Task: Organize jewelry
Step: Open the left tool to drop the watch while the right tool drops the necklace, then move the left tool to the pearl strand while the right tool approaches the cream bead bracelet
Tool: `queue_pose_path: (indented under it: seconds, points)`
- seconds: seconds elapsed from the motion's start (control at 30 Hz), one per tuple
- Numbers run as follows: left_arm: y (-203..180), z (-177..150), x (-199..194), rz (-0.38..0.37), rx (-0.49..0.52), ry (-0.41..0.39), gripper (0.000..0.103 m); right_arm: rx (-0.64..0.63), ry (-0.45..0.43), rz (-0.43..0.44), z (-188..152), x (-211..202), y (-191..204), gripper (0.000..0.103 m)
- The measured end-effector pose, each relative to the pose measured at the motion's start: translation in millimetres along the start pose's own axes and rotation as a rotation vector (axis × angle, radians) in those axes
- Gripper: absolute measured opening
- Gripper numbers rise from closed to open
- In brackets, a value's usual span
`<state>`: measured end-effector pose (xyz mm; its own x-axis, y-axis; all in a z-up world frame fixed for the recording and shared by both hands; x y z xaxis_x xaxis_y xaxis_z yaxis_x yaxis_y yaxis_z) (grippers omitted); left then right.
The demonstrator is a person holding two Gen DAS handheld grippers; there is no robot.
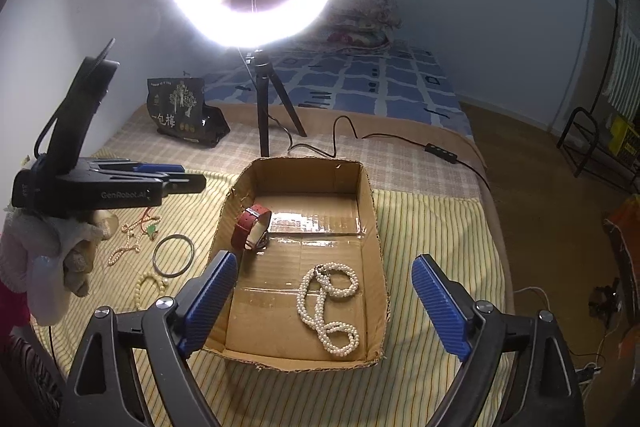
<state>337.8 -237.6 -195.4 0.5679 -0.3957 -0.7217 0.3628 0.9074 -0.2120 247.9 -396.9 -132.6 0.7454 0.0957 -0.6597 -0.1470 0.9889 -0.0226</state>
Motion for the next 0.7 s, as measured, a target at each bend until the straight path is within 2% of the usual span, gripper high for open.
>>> queue_pose_path:
  seconds: [0.2, 0.4, 0.5, 0.7]
  points:
    - [16, 2, -27, 0.025, -0.003, -0.034, 0.044, -0.012, -0.007, -0.003, -1, -11, 13, 0.091]
    - [43, -1, -59, 0.067, 0.026, -0.085, 0.044, -0.038, -0.017, 0.031, -2, -19, 36, 0.091]
    - [60, -7, -76, 0.060, 0.044, -0.121, 0.044, -0.062, -0.034, 0.056, -1, -25, 51, 0.091]
    - [98, -31, -102, 0.083, 0.030, -0.111, 0.044, -0.113, -0.033, 0.100, -3, -26, 84, 0.091]
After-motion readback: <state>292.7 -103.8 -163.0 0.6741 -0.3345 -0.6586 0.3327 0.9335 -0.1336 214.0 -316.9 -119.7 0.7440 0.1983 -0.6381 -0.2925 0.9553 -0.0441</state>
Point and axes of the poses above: each gripper's, at about its wrist camera, not at the fingertips, and x roughly the way its jaws point, y to its left, z to its top, the point moved 6 cm from there along x, roughly the way its jaws point, and after that the axes turned 6 degrees about -y, right-handed, at the moved point
